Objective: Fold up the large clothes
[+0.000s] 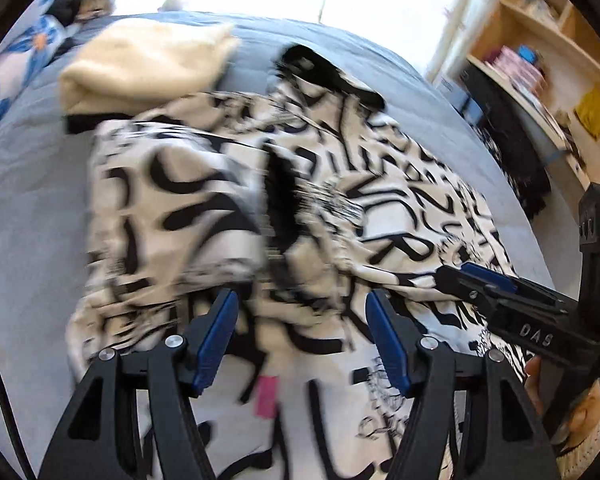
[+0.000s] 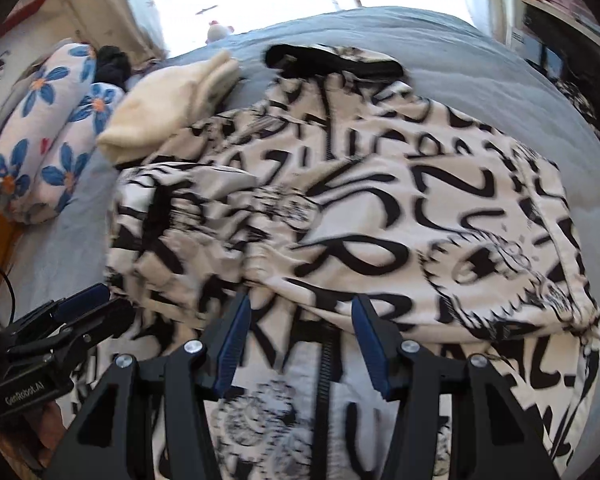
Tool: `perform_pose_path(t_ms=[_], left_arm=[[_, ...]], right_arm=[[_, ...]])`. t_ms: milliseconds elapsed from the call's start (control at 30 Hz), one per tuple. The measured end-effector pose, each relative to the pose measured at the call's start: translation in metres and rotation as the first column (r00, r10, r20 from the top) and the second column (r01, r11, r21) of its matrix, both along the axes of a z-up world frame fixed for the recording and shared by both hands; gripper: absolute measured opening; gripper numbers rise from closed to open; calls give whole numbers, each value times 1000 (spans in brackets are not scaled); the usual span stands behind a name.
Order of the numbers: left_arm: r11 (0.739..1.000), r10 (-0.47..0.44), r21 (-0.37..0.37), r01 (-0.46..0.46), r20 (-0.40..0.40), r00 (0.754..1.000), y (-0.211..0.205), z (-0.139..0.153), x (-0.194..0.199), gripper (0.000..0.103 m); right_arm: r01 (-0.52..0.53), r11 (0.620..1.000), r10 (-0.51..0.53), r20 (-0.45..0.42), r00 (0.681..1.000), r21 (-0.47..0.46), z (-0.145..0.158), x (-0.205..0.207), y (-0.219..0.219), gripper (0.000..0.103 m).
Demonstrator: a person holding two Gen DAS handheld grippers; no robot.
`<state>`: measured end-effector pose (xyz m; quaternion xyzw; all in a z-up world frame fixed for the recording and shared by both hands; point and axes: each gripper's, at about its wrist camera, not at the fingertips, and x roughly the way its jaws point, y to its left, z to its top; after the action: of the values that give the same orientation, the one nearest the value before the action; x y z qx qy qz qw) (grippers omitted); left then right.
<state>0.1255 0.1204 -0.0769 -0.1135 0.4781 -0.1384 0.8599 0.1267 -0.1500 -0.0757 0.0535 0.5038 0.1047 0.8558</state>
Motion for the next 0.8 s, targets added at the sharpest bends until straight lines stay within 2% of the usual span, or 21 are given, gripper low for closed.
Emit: perform_pose_path(t_ms=[100, 167, 267, 467, 533, 633, 700, 733, 800], left_arm=[[997, 78, -6, -78, -2, 997, 31, 2, -7, 65], [993, 119, 1, -119, -8, 993, 48, 1, -11, 65], [987, 159, -7, -159, -31, 987, 69, -5, -15, 65], [984, 175, -16, -176, -72, 982, 83, -24, -23, 65], [985, 172, -16, -174, -79, 982, 85, -27, -24, 65], [985, 171, -13, -173, -83, 982, 84, -31, -23, 65], [984, 174, -7, -175, -83, 981, 84, -32, -22, 65], [984, 176, -5, -177, -85, 981, 84, -32, -21, 65], [983, 183, -4, -184, -88, 979, 84, -33, -21, 65]], right_arm=[[-46, 999, 46, 14, 999, 7, 8, 5, 19, 57], [-86, 996, 86, 23, 996, 3, 13, 9, 36, 64], [-158, 987, 159, 30, 987, -38, 12, 15, 65, 68], [-272, 948, 268, -45, 962, -165, -23, 20, 115, 68], [-280, 929, 274, -60, 960, -240, -37, 23, 124, 68], [-257, 921, 255, -45, 966, -292, -45, 30, 127, 68], [-245, 924, 257, 0, 966, -292, -34, 33, 127, 43], [-245, 927, 259, 12, 966, -285, -28, 35, 126, 12], [-219, 945, 239, 56, 969, -244, -7, 39, 118, 13]])
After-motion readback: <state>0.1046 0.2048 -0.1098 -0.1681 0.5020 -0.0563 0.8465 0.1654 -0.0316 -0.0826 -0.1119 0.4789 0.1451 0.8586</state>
